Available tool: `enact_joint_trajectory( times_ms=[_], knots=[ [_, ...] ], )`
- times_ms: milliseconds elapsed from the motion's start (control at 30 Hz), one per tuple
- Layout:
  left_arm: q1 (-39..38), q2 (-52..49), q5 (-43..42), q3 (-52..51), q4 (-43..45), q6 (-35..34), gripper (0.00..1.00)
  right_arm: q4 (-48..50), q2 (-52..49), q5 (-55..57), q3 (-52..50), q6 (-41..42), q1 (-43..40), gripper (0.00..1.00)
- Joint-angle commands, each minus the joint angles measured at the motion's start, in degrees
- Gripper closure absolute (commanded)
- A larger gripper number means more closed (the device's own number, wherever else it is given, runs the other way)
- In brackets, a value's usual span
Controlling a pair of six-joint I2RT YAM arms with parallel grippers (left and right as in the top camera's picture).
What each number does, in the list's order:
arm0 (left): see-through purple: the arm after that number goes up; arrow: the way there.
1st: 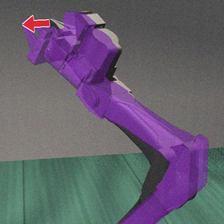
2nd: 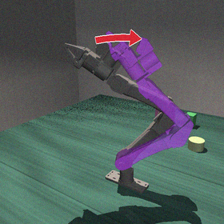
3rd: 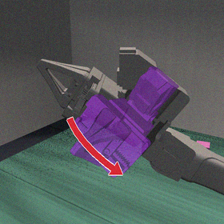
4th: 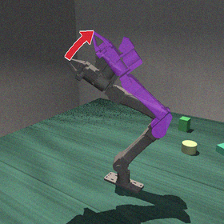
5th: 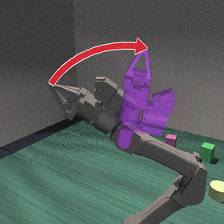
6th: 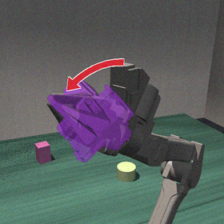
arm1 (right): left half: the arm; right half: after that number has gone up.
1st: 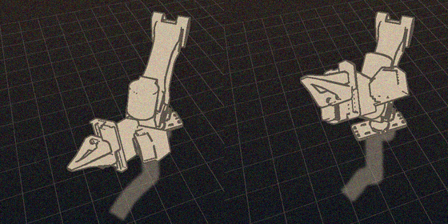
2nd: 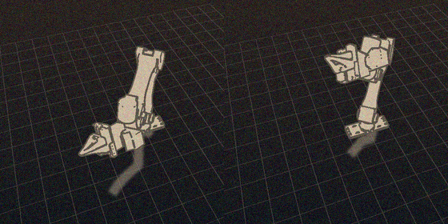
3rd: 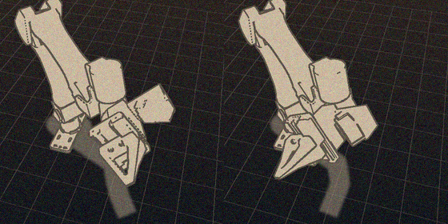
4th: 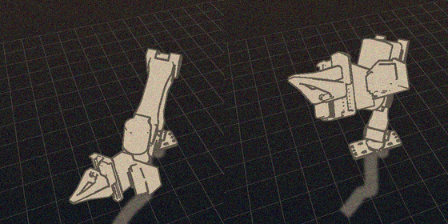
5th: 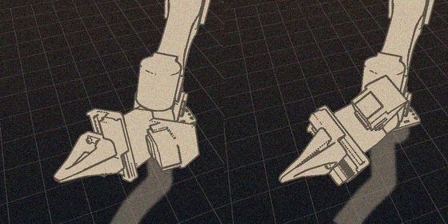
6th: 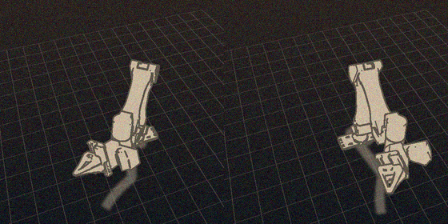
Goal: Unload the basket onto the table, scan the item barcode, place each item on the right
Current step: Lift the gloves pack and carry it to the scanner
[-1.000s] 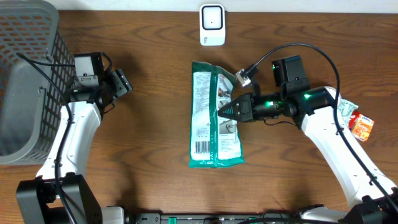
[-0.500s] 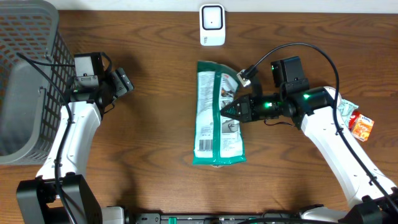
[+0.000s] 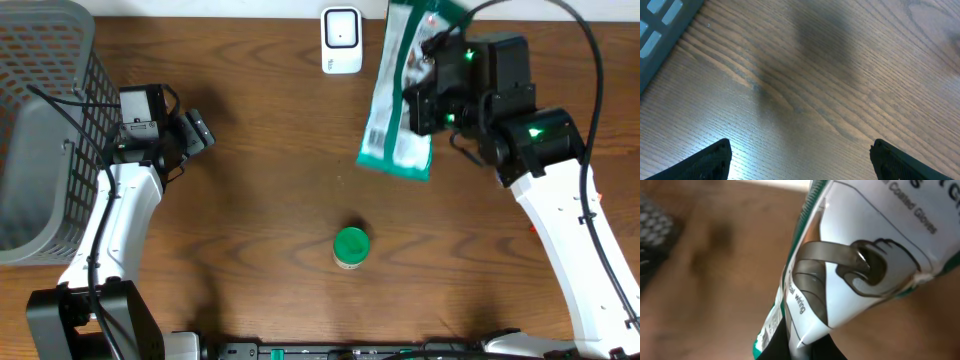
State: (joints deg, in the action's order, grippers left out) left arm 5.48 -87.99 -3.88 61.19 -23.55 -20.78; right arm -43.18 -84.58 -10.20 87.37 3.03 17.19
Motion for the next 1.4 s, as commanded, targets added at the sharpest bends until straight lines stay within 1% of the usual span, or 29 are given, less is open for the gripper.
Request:
enact_joint_trajectory(
  times_ms=[0,33,200,300,367,467,533,600,833,933,1000,1067,1167,1367],
  knots=[
    [0.1,0.1,0.7,0.7,0.1,0.3,0.11,2.5,-0.5,7.1,0.6,-14.3,3.5,0.99],
    [0.1,0.1,0.7,0.7,0.1,0.3,0.11,3.8,-0.7,9.4,0.6,-17.0,5.0,0.99],
    [0.1,0.1,0.7,0.7,0.1,0.3,0.11,12.1,-3.8,31.1,0.6,-28.5,14.5,0.99],
    [0.1,0.1,0.7,0.7,0.1,0.3,0.11,17.1,-6.6,38.2,0.6,-36.6,19.0,0.99],
    [0.1,0.1,0.7,0.7,0.1,0.3,0.11,19.9,-8.6,41.9,0.6,-43.8,21.5,0.99],
    [0.1,0.1,0.7,0.7,0.1,0.3,0.11,26.3,-12.5,50.5,0.6,-56.7,24.4,0.99],
    [0.1,0.1,0.7,0.7,0.1,0.3,0.11,33.4,-15.7,55.6,0.6,-65.9,25.7,0.99],
    [0.1,0.1,0.7,0.7,0.1,0.3,0.11,40.9,-19.0,58.0,0.6,-74.3,26.1,0.99],
    [0.1,0.1,0.7,0.7,0.1,0.3,0.11,68.0,-32.7,57.7,0.6,-98.9,25.4,0.99],
    [0.1,0.1,0.7,0.7,0.1,0.3,0.11,82.7,-39.4,54.3,0.6,-109.9,24.6,0.99],
    [0.1,0.1,0.7,0.7,0.1,0.3,0.11,90.1,-43.5,50.6,0.6,-115.8,24.0,0.99],
    [0.1,0.1,0.7,0.7,0.1,0.3,0.11,94.2,-47.2,47.6,0.8,-120.8,23.3,0.99],
    [0.1,0.1,0.7,0.7,0.1,0.3,0.11,96.7,-51.7,43.7,1.2,-125.7,22.4,0.99],
    [0.1,0.1,0.7,0.7,0.1,0.3,0.11,98.5,-58.6,41.6,6.2,-125.7,20.5,0.99]
  ],
)
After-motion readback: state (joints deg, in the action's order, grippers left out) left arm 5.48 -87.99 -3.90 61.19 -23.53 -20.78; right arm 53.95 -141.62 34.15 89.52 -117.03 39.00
